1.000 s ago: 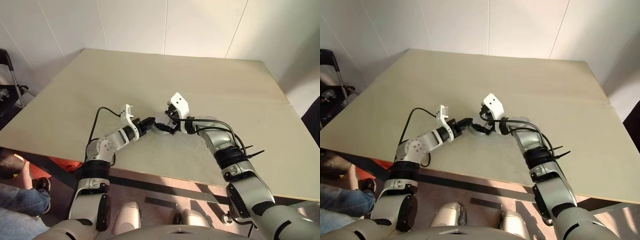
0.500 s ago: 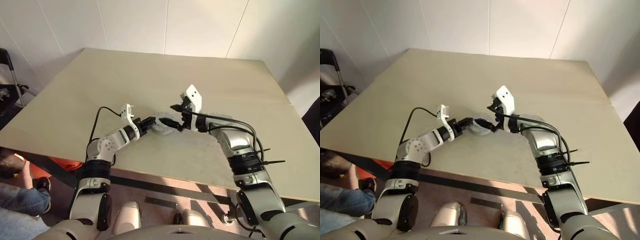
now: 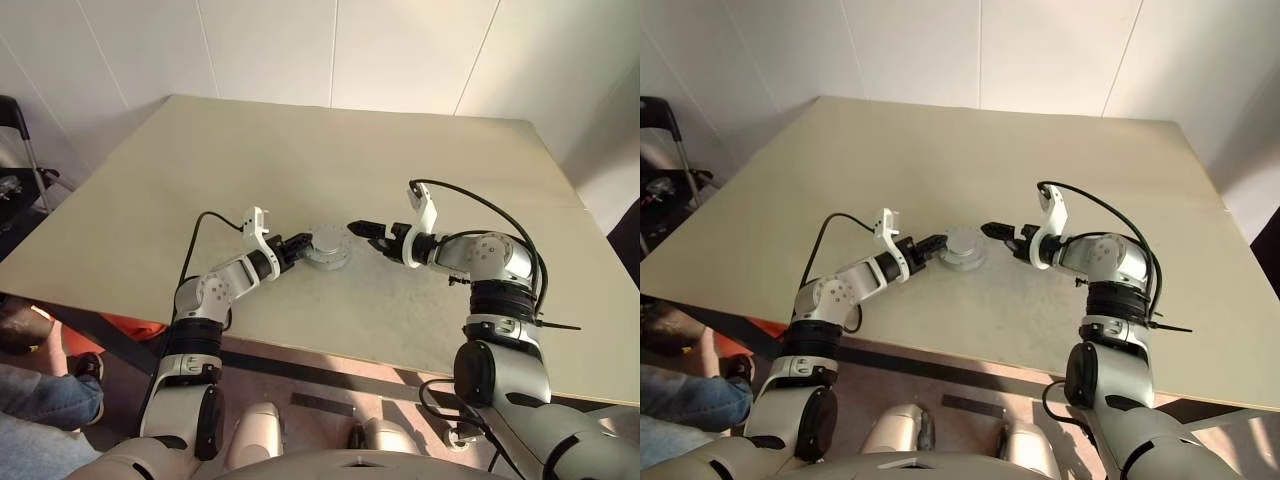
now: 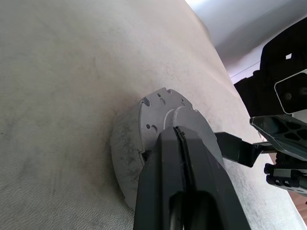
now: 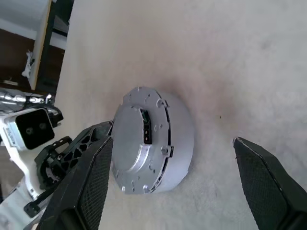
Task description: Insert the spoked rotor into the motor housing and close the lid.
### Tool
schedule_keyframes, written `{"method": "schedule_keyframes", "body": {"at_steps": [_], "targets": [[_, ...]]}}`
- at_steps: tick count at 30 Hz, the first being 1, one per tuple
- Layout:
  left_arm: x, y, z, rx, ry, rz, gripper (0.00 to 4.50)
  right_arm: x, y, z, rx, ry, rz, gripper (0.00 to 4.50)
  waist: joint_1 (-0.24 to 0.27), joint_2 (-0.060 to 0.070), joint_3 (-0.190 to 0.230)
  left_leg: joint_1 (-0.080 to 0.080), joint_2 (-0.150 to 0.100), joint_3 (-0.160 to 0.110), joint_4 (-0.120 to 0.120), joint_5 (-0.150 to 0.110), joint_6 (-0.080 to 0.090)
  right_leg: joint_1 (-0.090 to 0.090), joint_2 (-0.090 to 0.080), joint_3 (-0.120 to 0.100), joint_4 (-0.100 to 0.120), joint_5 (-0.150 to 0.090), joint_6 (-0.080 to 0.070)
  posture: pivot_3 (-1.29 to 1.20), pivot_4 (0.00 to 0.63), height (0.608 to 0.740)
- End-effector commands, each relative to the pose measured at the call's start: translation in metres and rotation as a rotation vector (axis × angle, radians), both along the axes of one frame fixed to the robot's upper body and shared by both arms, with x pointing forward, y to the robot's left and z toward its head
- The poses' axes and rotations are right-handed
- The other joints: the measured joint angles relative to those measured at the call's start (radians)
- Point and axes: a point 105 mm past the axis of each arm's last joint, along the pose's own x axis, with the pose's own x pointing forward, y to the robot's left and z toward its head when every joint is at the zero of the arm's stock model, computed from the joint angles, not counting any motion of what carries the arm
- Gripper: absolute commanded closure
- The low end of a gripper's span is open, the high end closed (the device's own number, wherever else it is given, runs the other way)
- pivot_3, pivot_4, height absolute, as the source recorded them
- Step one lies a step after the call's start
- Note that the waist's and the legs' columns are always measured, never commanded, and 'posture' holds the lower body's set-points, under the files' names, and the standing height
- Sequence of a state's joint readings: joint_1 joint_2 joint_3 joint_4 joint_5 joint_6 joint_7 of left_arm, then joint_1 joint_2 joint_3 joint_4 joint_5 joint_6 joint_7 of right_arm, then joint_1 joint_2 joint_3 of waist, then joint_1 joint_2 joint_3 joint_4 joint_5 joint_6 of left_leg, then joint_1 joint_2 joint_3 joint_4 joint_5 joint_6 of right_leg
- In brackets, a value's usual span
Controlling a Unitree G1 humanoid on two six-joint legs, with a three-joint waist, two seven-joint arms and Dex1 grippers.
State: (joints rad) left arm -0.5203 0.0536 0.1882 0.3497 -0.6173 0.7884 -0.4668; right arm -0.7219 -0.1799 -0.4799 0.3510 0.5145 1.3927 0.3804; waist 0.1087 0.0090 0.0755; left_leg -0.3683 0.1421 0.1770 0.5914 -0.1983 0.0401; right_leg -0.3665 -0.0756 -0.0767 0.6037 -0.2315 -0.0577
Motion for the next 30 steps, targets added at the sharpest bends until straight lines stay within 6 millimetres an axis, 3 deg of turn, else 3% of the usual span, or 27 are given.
{"method": "schedule_keyframes", "body": {"at_steps": [1, 5, 12, 21, 30], "targets": [[-0.004, -0.008, -0.009, 0.021, 0.031, -0.027, 4.50, -0.006, 0.012, 0.015, 0.033, -0.016, 0.044, 0.02, 0.000, 0.000, 0.000, 0.000, 0.000, 0.000, -0.001, 0.000, -0.001, 0.000, 0.000, 0.000, 0.000, 0.000, 0.000, 0.00, 0.000, 0.740], [-0.004, -0.008, -0.009, 0.025, 0.027, -0.024, 4.50, -0.012, 0.019, -0.007, 0.010, 0.043, 0.036, 0.02, 0.010, 0.000, 0.000, 0.003, -0.001, 0.000, -0.010, 0.004, -0.007, -0.001, 0.000, 0.000, -0.002, -0.004, 0.007, 0.00, 0.000, 0.740], [-0.002, -0.004, -0.009, 0.031, 0.025, -0.015, 4.50, -0.007, 0.036, -0.013, 0.054, 0.057, 0.022, 0.02, 0.013, 0.000, -0.001, 0.009, -0.002, 0.000, -0.016, 0.008, -0.012, 0.000, 0.000, 0.001, -0.002, -0.005, 0.007, 0.00, 0.000, 0.740], [0.000, -0.004, -0.007, 0.036, 0.016, -0.010, 4.50, -0.005, 0.076, -0.010, 0.151, 0.057, 0.107, 0.02, 0.010, -0.001, -0.002, 0.020, -0.002, 0.001, -0.029, 0.011, -0.019, 0.007, 0.001, 0.000, -0.011, -0.005, 0.008, 0.00, 0.000, 0.740], [0.001, -0.003, -0.007, 0.035, 0.015, 0.001, 4.50, -0.005, 0.095, 0.003, 0.194, 0.031, 0.164, 0.02, -0.016, -0.003, -0.003, 0.019, -0.001, 0.001, -0.031, 0.011, -0.018, 0.005, 0.002, -0.001, -0.012, -0.004, 0.005, 0.00, 0.000, 0.740]]}}
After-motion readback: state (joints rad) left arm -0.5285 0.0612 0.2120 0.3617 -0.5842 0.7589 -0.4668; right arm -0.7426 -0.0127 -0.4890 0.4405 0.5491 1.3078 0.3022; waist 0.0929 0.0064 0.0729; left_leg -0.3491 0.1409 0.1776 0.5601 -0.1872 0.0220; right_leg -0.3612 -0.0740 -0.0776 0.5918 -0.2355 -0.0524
